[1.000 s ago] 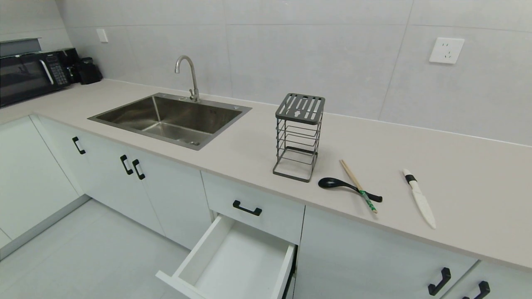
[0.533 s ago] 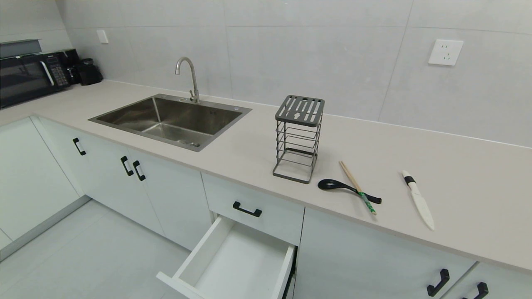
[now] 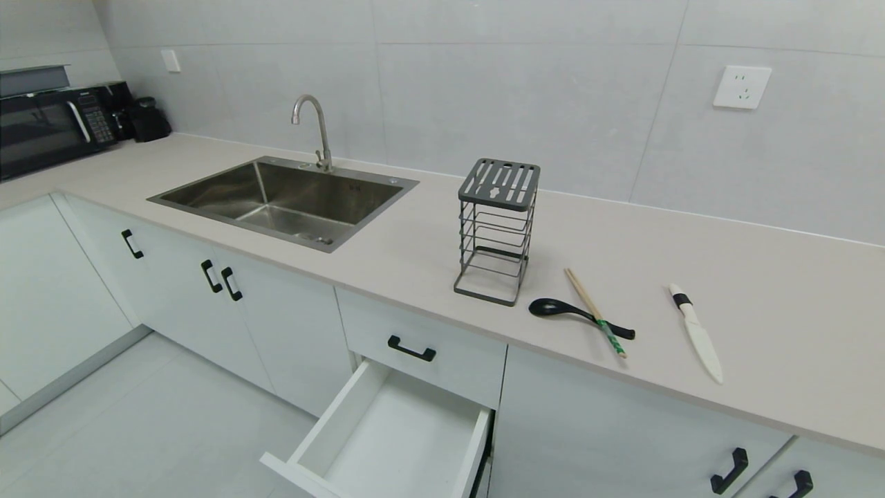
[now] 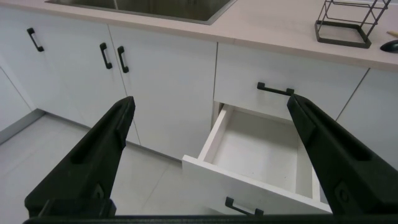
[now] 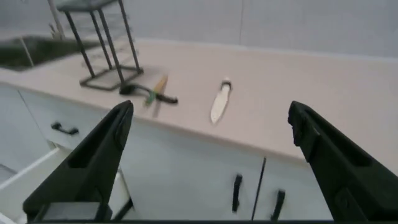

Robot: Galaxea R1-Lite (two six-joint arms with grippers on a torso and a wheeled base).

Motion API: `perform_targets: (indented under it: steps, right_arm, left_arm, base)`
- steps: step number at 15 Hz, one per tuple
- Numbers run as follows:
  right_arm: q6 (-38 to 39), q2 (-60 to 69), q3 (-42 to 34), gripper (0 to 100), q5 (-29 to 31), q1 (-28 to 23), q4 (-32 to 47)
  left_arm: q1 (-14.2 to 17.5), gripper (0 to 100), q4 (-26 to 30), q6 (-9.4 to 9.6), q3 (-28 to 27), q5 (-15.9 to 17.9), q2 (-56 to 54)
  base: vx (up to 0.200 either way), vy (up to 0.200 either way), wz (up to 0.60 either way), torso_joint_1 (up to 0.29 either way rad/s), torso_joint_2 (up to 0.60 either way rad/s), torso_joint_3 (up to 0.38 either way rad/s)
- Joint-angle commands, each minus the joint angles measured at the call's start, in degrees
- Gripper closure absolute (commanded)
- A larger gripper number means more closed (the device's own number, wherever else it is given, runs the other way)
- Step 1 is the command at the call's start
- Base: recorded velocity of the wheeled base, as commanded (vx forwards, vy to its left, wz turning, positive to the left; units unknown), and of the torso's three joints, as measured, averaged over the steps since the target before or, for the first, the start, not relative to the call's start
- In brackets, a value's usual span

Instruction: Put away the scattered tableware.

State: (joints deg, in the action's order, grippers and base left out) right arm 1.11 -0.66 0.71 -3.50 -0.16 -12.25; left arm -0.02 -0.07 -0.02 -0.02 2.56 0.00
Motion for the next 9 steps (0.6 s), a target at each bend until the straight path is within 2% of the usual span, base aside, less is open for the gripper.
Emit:
perform_targets:
  steps: [1, 2, 3, 4, 7, 9]
  right_arm:
    - [-0.4, -0.6, 3.9, 0, -9.2, 0.0, 1.7]
    - [-0.4, -1.7, 5.4, 0, -12.5, 0.0, 4.2]
    - [-0.4, -6.2, 10.4, 0, -20.8, 0.0, 9.7]
    - [-0.4, -10.8, 13.4, 0, -25.3, 0.0, 11.5]
    - [-0.4, -22.5, 16.5, 0, -32.1, 0.3, 11.5]
    - [-0.4, -28.4, 17.0, 0, -33.2, 3.0, 10.5]
  left_arm:
    - [0.0, 0, 0.0, 0.02, 0.0, 0.0, 0.0]
    - [0.0, 0, 0.0, 0.02, 0.0, 0.0, 0.1]
    - [0.0, 0, 0.0, 0.02, 0.0, 0.0, 0.1]
    - [0.0, 0, 0.0, 0.02, 0.0, 0.0, 0.0]
    - [0.0, 0, 0.0, -0.06, 0.0, 0.0, 0.0]
    - [-0.1, 0, 0.0, -0.06, 0.0, 0.0, 0.1]
  base:
    - [0.000, 0.000, 0.00, 0.000, 0.00, 0.000]
    - [0.000, 0.000, 0.00, 0.000, 0.00, 0.000]
    - [0.000, 0.000, 0.00, 0.000, 0.00, 0.000]
    - [0.000, 0.000, 0.00, 0.000, 0.00, 0.000]
    - [0.000, 0.000, 0.00, 0.000, 0.00, 0.000]
    - [0.000, 0.000, 0.00, 0.000, 0.00, 0.000]
